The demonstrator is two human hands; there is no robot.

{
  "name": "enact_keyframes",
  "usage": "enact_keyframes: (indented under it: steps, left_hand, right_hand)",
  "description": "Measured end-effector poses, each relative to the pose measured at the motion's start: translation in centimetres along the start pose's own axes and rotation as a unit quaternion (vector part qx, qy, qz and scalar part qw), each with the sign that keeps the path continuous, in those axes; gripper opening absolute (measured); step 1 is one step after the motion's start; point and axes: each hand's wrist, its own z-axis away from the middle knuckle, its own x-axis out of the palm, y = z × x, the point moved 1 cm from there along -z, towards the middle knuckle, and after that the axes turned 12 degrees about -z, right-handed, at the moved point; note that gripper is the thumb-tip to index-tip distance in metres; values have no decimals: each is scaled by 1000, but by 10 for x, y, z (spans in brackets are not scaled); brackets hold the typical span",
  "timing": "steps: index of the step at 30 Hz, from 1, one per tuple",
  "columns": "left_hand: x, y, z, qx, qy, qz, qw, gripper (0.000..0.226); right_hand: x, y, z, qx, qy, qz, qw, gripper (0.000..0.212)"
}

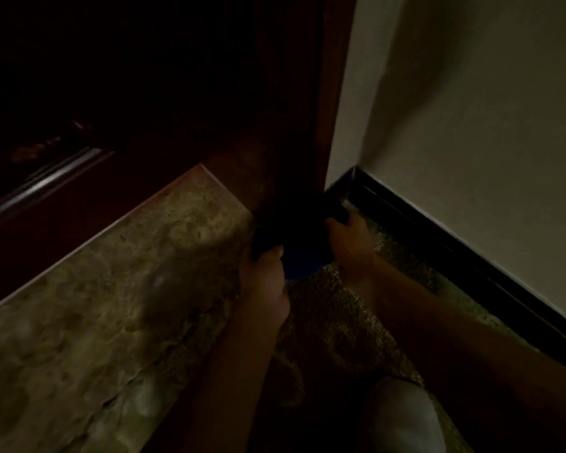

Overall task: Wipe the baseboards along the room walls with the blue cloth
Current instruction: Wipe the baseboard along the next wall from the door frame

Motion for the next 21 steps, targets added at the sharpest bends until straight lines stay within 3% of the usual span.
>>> enact_keyframes:
  steps: [4, 7, 10, 13, 15, 18, 21]
  left_hand:
    - [-21, 16, 24, 105, -21, 25, 994, 56]
    - [-43, 27, 37, 160, -47, 43, 985, 56]
    - [-63, 12, 34, 98, -29, 90, 991, 59]
    - [-84, 0, 38, 35, 28, 161, 986, 43]
    - [-98, 5, 45, 38, 34, 221, 974, 36]
    - [-121, 14, 67, 39, 6, 261, 965, 34]
    - [-145, 25, 98, 67, -25, 283, 957, 43]
  right_hand:
    - [-3, -16, 20, -62, -36, -79, 994, 17]
    - [2, -22, 39, -30, -67, -117, 990, 17]
    - [11, -5, 57, 9, -74, -116, 990, 17]
    - [28, 4, 78, 11, -93, -116, 989, 14]
    - [45, -1, 93, 12, -125, -120, 985, 18]
    - [64, -20, 112, 45, -137, -79, 986, 54]
    - [77, -46, 140, 50, -157, -24, 986, 52]
